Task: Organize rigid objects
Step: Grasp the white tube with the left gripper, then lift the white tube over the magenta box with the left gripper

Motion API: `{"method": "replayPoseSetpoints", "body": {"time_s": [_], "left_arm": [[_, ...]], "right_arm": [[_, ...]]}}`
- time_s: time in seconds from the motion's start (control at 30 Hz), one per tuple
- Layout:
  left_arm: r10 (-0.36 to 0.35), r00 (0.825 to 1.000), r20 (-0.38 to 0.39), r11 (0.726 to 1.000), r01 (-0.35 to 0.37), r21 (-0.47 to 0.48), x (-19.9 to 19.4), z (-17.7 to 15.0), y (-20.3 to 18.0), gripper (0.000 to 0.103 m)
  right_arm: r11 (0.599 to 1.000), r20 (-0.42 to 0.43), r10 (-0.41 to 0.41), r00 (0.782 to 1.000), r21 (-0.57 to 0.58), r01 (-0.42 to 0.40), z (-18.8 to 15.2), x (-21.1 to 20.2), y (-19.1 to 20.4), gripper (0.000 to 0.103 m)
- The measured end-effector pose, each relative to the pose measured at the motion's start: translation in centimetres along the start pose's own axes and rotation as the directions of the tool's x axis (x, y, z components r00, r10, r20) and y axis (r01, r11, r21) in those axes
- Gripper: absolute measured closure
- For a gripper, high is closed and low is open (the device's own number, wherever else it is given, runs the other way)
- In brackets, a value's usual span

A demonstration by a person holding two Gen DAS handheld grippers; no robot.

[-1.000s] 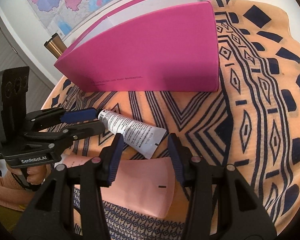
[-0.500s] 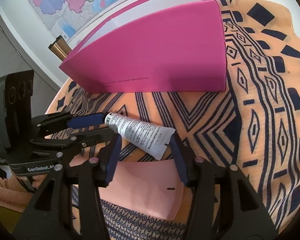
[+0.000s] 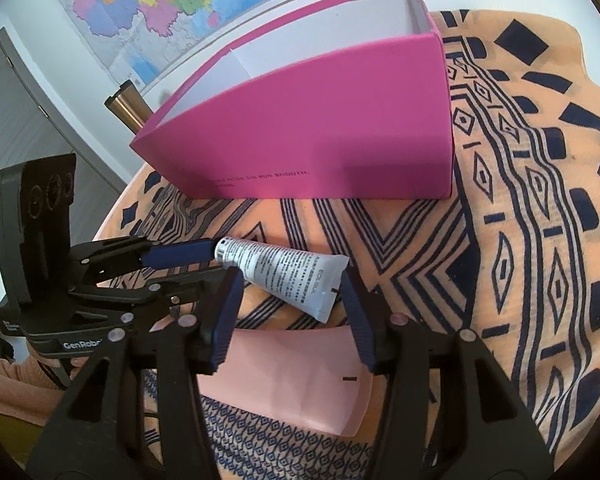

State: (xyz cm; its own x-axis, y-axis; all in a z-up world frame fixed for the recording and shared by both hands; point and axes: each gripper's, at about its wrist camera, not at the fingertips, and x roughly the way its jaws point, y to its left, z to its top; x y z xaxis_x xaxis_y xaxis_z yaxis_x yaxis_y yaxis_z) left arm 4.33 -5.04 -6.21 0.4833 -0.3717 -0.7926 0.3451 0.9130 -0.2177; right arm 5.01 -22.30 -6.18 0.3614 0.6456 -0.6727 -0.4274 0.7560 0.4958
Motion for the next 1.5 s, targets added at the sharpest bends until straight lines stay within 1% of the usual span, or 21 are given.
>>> {"method": "replayPoseSetpoints", "body": {"time_s": [0.3,0.73,0.93,1.5], "left_arm": [[-0.011,0.999,0.051,1.0,0.01,0.005,-2.0,0.9,-0.4,0.063],[-0.016,0.996,0.091,1.0,0.014,0.023,-3.4,2.0,-1.4,0.063],[-0.015,0.995,0.102,0.999,0.012,0.032,-3.8,2.4,-1.9,0.063],[-0.015,0.991,0.133,0.999,0.009,0.04,-4.6,3.0,-2.5,0.063]], "right_arm": [[1.0,0.039,-0.005,0.999,-0.03,0.006,0.8,-1.5,0.7,0.05],[0.998,0.086,-0.014,0.996,-0.055,0.019,1.6,-3.1,1.2,0.05],[0.997,0.109,-0.019,0.994,-0.071,0.027,2.0,-3.9,1.4,0.05],[0.996,0.13,-0.028,0.991,-0.082,0.039,2.7,-4.4,1.4,0.05]]}}
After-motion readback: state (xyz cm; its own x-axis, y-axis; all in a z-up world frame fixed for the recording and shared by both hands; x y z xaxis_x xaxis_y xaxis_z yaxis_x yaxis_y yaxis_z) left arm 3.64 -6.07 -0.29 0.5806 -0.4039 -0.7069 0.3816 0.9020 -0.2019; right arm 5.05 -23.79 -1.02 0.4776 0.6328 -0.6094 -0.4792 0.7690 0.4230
